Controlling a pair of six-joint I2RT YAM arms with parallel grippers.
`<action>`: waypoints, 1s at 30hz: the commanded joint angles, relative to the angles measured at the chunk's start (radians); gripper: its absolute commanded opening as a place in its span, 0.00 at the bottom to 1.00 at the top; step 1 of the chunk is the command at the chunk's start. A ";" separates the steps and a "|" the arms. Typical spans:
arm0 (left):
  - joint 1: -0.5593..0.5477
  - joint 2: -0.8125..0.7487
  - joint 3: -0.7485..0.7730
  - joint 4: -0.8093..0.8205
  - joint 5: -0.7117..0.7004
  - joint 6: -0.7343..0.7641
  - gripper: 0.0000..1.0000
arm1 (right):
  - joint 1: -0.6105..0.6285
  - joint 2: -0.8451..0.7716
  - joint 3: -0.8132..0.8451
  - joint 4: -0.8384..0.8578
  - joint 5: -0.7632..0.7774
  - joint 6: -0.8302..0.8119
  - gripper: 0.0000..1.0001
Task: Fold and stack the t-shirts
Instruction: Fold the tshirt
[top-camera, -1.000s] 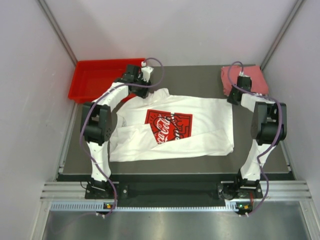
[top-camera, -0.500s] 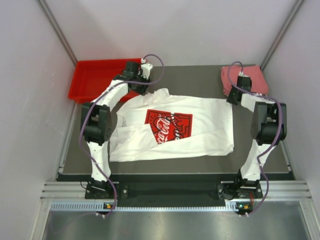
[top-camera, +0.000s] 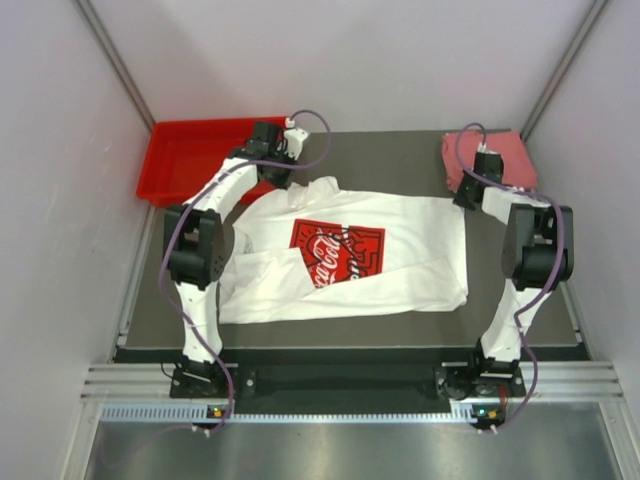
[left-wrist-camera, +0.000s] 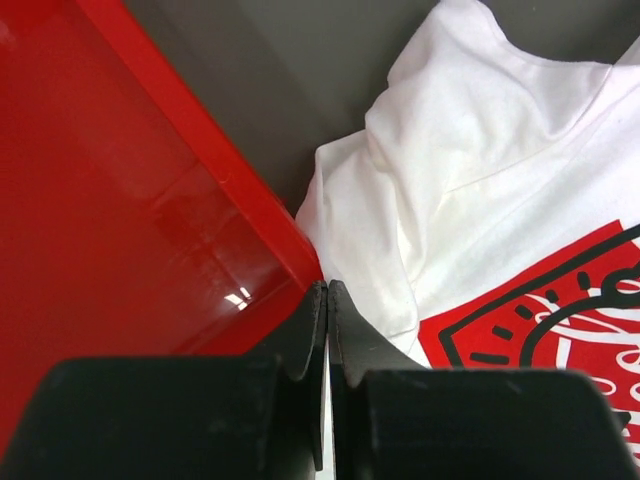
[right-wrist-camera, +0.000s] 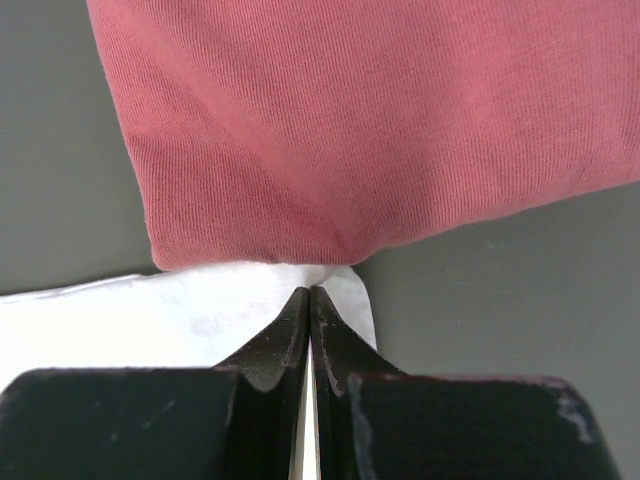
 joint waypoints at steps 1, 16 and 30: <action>-0.007 -0.016 0.007 -0.016 -0.001 0.009 0.00 | -0.014 -0.045 0.000 0.013 -0.004 -0.009 0.00; -0.006 -0.280 -0.218 0.030 0.022 0.025 0.00 | -0.016 -0.164 -0.097 0.025 -0.035 -0.003 0.00; 0.023 -0.510 -0.598 -0.042 -0.120 0.174 0.00 | -0.032 -0.430 -0.373 -0.082 0.010 0.067 0.00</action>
